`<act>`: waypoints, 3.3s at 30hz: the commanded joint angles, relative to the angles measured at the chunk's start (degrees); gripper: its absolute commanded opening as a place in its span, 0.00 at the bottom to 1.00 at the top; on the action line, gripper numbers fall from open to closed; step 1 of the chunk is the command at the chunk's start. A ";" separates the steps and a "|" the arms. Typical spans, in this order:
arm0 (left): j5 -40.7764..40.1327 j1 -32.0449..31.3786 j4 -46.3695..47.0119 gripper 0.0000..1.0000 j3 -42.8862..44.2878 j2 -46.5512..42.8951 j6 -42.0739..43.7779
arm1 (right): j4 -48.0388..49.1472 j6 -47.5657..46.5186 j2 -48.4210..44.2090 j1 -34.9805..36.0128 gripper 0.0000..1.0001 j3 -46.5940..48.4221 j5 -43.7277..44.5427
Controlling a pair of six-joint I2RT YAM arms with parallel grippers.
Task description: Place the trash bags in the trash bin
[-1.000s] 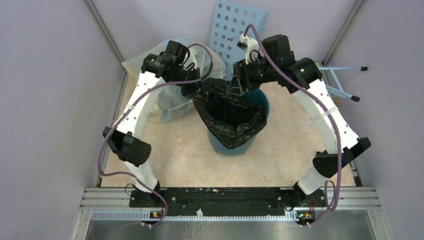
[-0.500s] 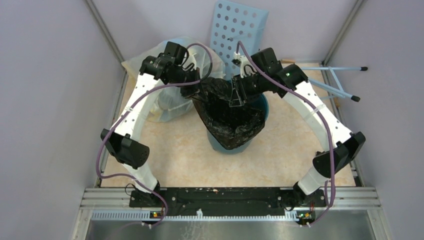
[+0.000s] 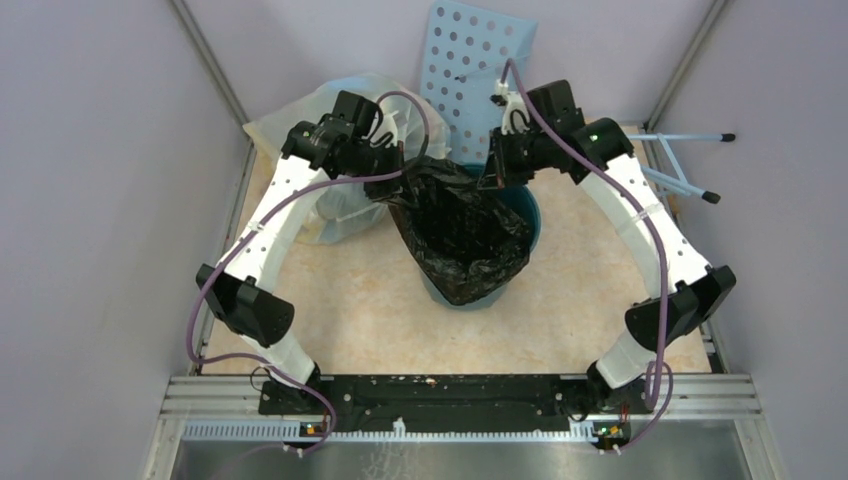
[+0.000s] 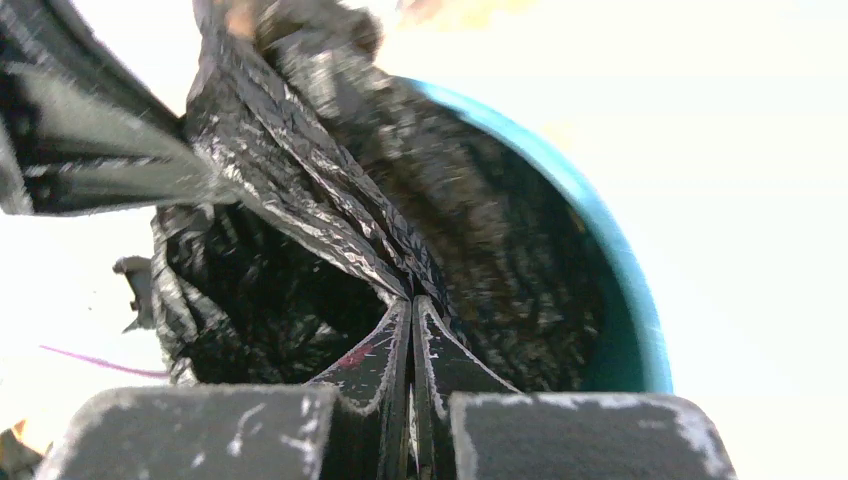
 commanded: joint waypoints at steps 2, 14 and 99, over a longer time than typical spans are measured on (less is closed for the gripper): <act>-1.25 -0.33 2.47 0.00 -0.02 -3.24 0.57 | 2.14 5.27 -2.46 -7.19 0.00 1.78 4.55; -3.13 -1.99 4.56 0.00 -1.93 -4.19 1.60 | -5.07 6.56 4.47 -12.13 0.00 11.29 14.37; -16.38 -3.77 16.00 0.00 -22.66 -18.28 -22.44 | -1.78 25.23 -11.53 2.21 0.16 -13.46 25.47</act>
